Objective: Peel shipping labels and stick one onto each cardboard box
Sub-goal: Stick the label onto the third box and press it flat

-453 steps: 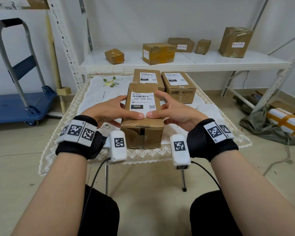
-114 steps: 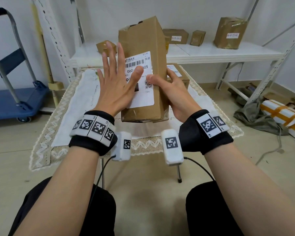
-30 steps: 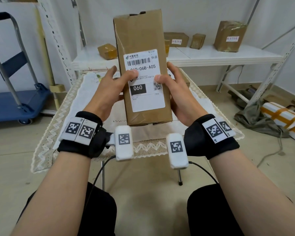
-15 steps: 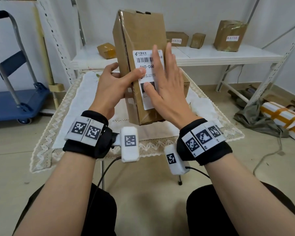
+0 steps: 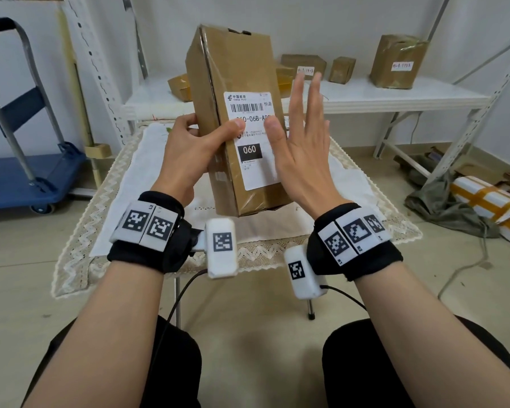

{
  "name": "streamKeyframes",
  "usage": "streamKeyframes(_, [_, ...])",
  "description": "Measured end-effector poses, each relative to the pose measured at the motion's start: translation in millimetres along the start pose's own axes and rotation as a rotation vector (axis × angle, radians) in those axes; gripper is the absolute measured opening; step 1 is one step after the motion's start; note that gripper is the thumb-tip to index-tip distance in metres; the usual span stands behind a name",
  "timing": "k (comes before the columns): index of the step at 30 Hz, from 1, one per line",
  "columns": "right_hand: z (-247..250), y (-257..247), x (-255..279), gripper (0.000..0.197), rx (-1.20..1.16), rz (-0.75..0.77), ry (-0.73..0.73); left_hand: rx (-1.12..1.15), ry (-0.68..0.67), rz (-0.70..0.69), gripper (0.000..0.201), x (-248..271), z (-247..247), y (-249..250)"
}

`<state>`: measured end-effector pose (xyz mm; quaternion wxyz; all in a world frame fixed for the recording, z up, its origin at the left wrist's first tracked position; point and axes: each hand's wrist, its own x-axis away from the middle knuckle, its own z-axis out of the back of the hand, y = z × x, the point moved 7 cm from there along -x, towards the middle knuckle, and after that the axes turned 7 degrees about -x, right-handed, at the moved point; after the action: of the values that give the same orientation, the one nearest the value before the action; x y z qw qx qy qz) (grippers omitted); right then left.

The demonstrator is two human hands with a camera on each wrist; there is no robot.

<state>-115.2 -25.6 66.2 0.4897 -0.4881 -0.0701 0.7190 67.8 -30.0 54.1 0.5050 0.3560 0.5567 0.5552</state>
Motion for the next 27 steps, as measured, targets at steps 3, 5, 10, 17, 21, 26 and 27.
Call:
streamKeyframes(3, [-10, -10, 10, 0.074, 0.066, 0.042, -0.068, 0.022, -0.003, 0.005, 0.075, 1, -5, 2])
streamKeyframes(5, [-15, -6, 12, 0.074, 0.097, 0.035, -0.078, 0.018, 0.002, 0.001, 0.074, 0, -5, 3])
streamKeyframes(10, [-13, 20, 5, 0.075, 0.094, -0.082, -0.082, -0.002, 0.05, 0.004, 0.084, 0, 5, 2])
streamKeyframes(17, [-11, -4, 6, 0.076, 0.049, 0.005, -0.077, 0.051, 0.08, 0.016, 0.08, -1, 7, 0])
streamKeyframes(21, [-24, -9, 13, 0.077, 0.09, 0.043, -0.145, 0.044, 0.07, 0.009, 0.082, 1, 2, 0])
streamKeyframes(26, [-22, 16, 7, 0.076, 0.082, -0.079, -0.138, 0.035, 0.11, -0.002, 0.083, -1, 8, -1])
streamKeyframes(27, [-19, 21, 6, 0.077, 0.067, -0.109, -0.133, 0.025, 0.113, -0.005, 0.079, -1, 8, 0])
